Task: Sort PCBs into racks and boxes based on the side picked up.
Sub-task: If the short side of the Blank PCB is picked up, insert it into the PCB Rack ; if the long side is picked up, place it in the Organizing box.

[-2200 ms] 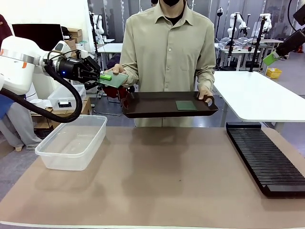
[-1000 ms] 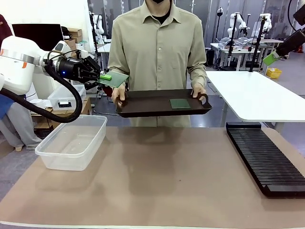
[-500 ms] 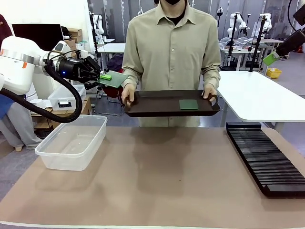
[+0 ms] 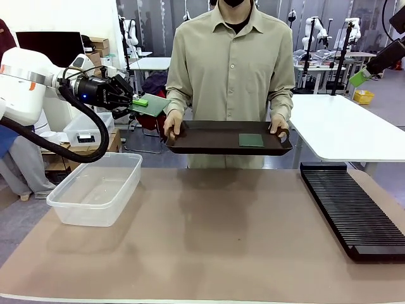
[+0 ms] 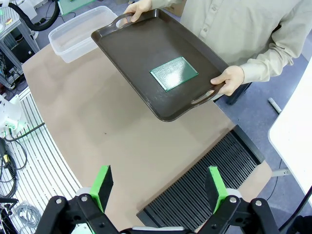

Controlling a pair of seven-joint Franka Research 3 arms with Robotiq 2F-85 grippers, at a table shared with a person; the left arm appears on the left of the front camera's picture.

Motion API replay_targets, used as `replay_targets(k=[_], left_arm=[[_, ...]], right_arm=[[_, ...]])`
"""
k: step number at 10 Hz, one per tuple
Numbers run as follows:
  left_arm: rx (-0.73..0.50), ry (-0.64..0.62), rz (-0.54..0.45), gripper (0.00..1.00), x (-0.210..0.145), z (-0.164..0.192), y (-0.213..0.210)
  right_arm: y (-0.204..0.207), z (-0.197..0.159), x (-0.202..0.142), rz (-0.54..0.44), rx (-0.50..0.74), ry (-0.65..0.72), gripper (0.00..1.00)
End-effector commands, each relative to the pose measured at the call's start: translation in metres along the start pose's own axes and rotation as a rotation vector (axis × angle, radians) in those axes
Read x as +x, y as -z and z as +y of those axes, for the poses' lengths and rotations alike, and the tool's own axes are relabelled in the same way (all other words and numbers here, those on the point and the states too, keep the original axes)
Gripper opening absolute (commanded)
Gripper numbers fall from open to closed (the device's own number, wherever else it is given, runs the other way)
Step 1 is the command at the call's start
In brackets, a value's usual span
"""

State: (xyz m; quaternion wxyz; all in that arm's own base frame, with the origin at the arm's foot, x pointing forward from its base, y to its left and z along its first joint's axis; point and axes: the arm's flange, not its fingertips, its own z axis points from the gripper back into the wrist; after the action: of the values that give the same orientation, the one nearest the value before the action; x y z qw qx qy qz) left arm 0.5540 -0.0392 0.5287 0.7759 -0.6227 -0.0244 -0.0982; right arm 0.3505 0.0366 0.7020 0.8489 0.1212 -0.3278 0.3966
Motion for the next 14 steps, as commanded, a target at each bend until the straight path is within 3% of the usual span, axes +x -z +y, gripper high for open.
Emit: replay_targets(k=[1, 6, 8, 11, 14], left_arm=[[0.060, 0.025, 0.046, 0.02, -0.005, -0.010, -0.011], [0.314, 0.042, 0.076, 0.02, -0.008, -0.024, -0.034], [0.461, 0.029, 0.075, 0.02, -0.009, -0.010, -0.039], [0.656, 0.018, -0.006, 0.02, -0.023, 0.015, -0.041], [0.742, 0.004, 0.009, 0.02, -0.038, 0.045, -0.043]], right_arm=[[0.000, 0.002, -0.001, 0.005, 0.002, -0.007, 1.00], [0.000, 0.002, -0.001, 0.005, 0.002, -0.007, 1.00], [0.000, 0.002, -0.001, 0.005, 0.002, -0.007, 1.00], [0.000, 0.002, -0.001, 0.005, 0.002, -0.007, 1.00], [0.000, 0.002, -0.001, 0.005, 0.002, -0.007, 1.00]])
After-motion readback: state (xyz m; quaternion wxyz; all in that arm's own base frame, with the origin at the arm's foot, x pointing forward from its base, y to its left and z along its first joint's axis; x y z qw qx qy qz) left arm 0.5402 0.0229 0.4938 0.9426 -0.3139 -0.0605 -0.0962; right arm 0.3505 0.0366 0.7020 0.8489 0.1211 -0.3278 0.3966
